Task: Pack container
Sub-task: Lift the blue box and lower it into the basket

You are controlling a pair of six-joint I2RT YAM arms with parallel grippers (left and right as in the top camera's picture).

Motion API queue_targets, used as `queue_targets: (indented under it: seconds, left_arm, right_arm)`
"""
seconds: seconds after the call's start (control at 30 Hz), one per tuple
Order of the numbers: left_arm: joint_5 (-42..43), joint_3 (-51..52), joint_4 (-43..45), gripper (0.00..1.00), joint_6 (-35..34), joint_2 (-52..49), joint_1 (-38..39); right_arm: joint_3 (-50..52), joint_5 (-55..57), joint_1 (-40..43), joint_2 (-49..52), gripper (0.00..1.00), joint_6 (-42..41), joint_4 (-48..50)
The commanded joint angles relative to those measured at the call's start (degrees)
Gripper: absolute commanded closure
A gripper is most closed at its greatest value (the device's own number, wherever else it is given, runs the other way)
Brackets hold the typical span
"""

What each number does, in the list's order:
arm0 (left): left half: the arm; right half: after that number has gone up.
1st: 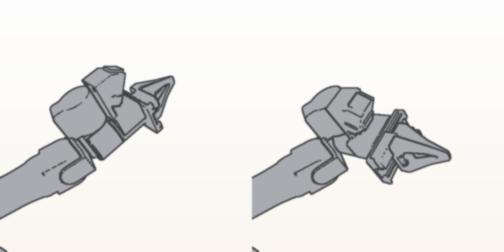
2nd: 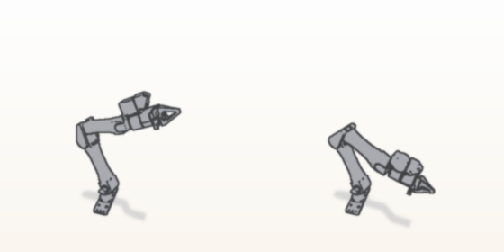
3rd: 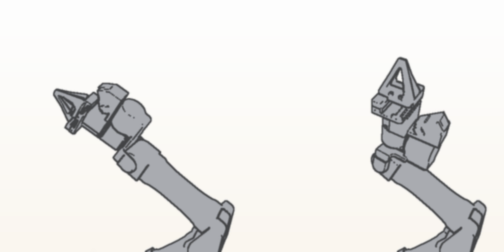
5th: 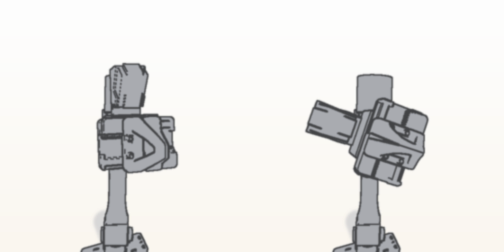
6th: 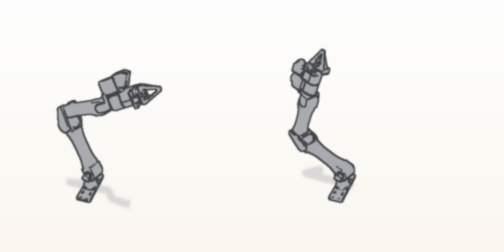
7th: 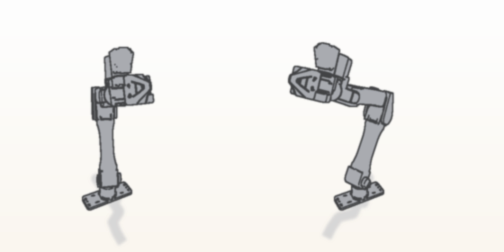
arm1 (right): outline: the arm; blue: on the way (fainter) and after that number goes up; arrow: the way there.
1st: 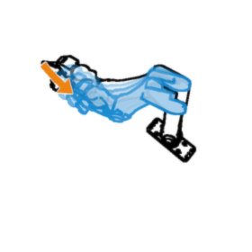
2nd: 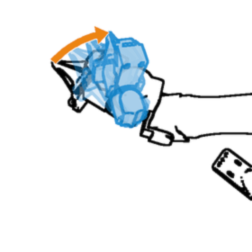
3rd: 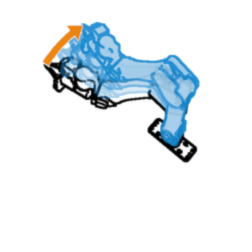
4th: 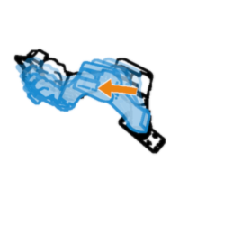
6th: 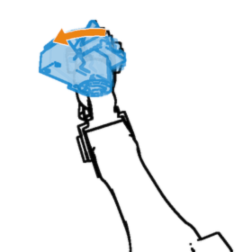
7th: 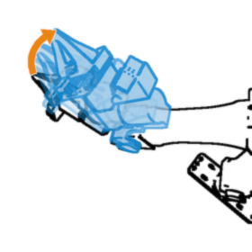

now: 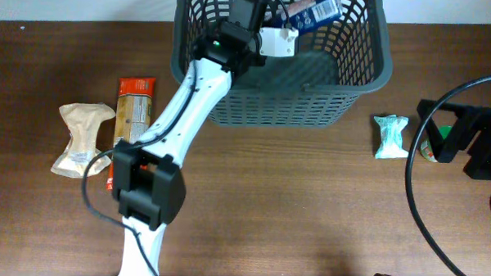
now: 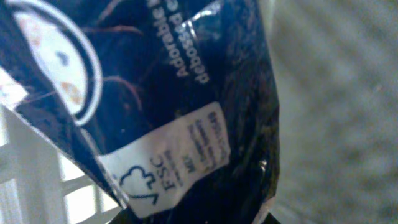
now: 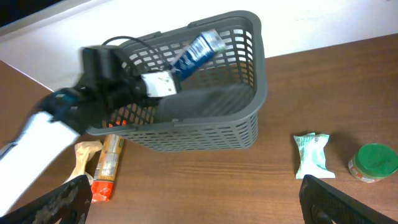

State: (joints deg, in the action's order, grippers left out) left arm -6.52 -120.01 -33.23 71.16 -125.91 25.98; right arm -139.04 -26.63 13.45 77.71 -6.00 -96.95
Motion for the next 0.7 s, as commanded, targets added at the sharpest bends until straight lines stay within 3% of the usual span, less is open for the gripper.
queue_targets:
  seconds: [0.0,0.27,0.3,0.33,0.37,0.43,0.67]
  left_arm:
    - [-4.9,-0.9,2.0,0.98,4.6,-2.0,0.3]
    - [-7.3,-0.9,2.2,0.97,4.8,-5.5,0.2]
    - [-7.7,-0.9,2.7,0.91,4.8,-5.4,0.3]
    - [-10.3,-1.4,3.5,0.71,3.4,-5.2,0.7]
    - [-12.5,-2.1,3.9,0.65,1.6,-5.2,1.0]
    - [-15.6,-4.0,3.9,0.01,-3.0,-5.1,1.6]
    - [-16.8,-13.7,-0.6,0.01,-28.5,-0.5,2.4]
  right_arm:
    - [1.3,0.3,-0.3,-0.1,0.00,0.0,-0.4]
    - [5.7,0.3,-0.3,-0.1,0.00,0.0,-0.3]
    - [6.2,0.3,-0.3,-0.1,0.00,0.0,-0.3]
    - [7.1,0.3,-0.3,-0.1,0.00,0.0,-0.3]
    - [7.4,0.3,-0.3,-0.1,0.00,0.0,-0.3]
    - [7.5,0.3,-0.3,-0.1,0.00,0.1,-0.3]
    - [7.5,0.3,-0.3,-0.6,0.00,2.9,-0.2]
